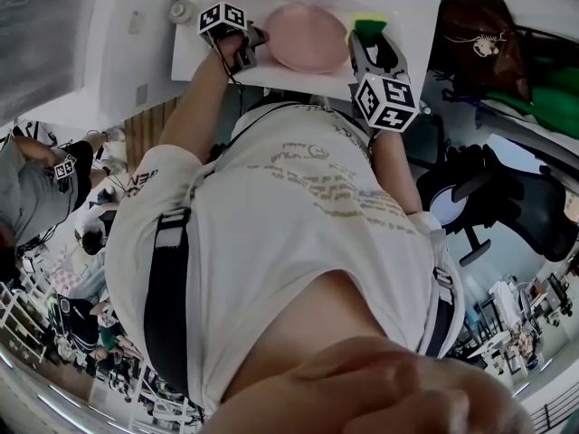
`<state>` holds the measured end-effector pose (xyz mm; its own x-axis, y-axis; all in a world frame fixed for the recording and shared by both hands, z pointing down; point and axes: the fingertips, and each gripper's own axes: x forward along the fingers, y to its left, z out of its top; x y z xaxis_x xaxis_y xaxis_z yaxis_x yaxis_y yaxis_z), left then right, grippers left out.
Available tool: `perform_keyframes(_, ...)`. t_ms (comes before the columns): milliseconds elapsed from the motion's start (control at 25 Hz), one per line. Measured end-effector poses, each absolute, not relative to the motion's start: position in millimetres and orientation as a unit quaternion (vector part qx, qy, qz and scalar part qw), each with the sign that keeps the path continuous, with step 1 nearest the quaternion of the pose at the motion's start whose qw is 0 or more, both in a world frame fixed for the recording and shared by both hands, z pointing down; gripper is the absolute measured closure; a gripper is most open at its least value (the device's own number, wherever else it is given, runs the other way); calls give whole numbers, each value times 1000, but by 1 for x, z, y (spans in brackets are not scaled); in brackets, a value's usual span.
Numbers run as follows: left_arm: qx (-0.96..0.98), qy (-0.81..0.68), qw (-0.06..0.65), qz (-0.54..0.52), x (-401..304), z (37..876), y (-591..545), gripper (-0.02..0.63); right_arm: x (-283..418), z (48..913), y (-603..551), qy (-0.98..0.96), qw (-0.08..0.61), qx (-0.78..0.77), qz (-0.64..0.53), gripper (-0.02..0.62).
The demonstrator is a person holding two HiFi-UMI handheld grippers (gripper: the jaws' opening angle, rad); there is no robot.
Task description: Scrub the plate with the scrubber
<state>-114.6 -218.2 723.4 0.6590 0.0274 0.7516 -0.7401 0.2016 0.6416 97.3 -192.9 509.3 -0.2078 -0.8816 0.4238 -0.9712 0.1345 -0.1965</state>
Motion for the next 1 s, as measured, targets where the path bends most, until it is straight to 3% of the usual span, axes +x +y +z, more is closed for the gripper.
perform_keyframes(1000, 617, -298, 691, 230, -102, 690, -204, 568, 88, 506, -195, -766, 101, 598, 212, 391)
